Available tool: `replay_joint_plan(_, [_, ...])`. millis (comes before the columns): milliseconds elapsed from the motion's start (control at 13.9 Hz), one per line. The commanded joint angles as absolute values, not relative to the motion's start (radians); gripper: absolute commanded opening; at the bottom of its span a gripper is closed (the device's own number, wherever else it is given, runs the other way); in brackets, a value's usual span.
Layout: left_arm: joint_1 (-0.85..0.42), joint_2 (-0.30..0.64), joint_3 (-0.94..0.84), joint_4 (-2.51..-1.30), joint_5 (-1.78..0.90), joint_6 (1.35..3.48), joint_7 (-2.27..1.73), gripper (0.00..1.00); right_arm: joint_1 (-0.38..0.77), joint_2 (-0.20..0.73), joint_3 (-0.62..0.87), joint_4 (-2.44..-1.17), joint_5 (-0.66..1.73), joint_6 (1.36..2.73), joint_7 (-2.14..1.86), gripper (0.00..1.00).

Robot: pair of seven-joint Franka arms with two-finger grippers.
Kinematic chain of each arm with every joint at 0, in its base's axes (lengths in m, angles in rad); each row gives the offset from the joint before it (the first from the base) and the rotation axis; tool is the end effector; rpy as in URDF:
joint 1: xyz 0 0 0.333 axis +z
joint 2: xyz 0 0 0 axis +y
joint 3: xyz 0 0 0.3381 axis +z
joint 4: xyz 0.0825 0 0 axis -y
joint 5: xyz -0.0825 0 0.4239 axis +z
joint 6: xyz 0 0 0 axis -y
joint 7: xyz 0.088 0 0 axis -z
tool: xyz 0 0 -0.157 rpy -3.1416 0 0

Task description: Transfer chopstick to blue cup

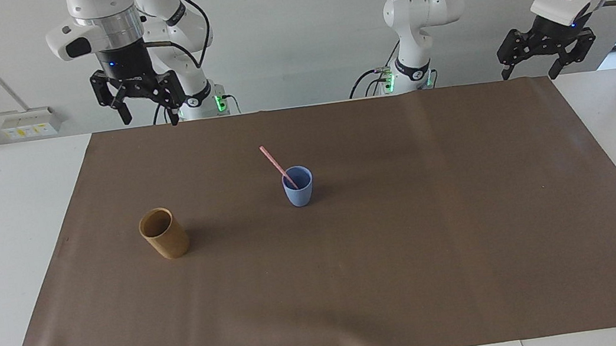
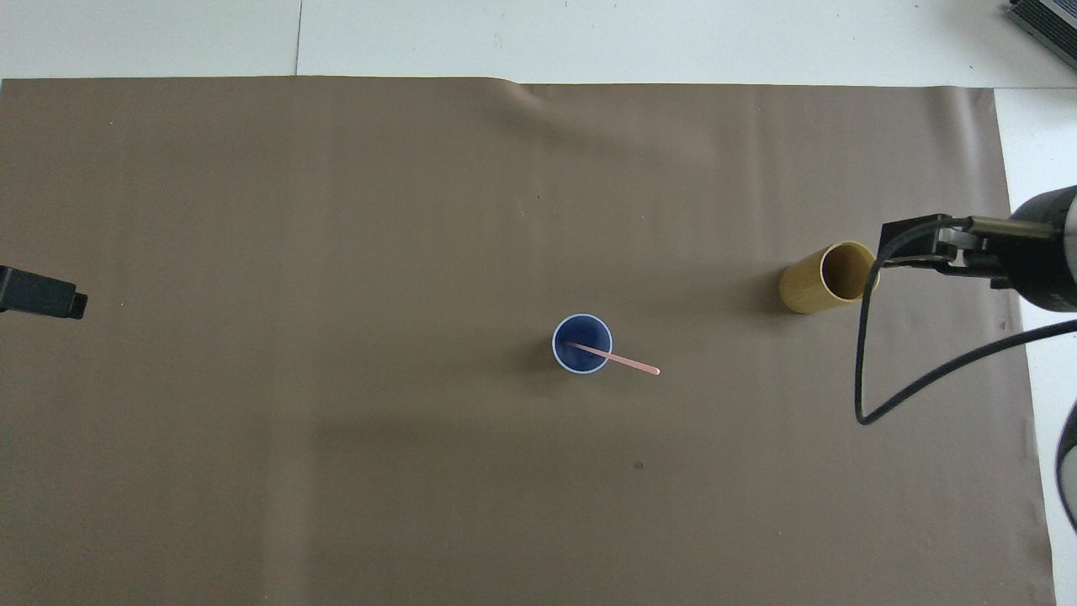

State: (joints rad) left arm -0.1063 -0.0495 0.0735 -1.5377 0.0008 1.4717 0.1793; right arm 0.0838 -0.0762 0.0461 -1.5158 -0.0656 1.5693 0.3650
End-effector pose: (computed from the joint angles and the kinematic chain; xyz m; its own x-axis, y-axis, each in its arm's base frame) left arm 0.5665 -0.0174 0.6335 0.9774 -0.2106 -0.0159 -0.2105 -0.9776 0.0058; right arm 0.5699 0.0652 0.6697 0.9615 -0.2333 0.1452 -0.2383 -0.9710 0.0178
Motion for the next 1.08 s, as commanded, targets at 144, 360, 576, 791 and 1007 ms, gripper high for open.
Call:
replay_joint_plan(144, [-0.091,-0.044,0.058,-1.505,0.018,1.462,0.158,1.00,-0.038,-0.124,0.011,-1.549,0.049,1.505,0.336,1.00])
replay_joint_plan(360, [-0.094,-0.049,0.057,-1.513,0.018,1.466,0.158,1.00,-0.038,-0.133,-0.005,-1.627,0.060,1.519,0.314,1.00])
replay_joint_plan(576, [-0.092,-0.049,0.057,-1.513,0.018,1.465,0.158,1.00,-0.029,-0.132,-0.005,-1.628,0.046,1.542,0.254,1.00])
replay_joint_plan(791, [-0.092,-0.049,0.057,-1.513,0.018,1.465,0.158,1.00,-0.037,-0.133,-0.005,-1.632,0.025,1.532,0.175,1.00])
replay_joint_plan(1007, [-0.092,-0.049,0.057,-1.514,0.018,1.465,0.160,1.00,-0.034,-0.129,-0.005,-1.628,0.011,1.529,0.172,1.00])
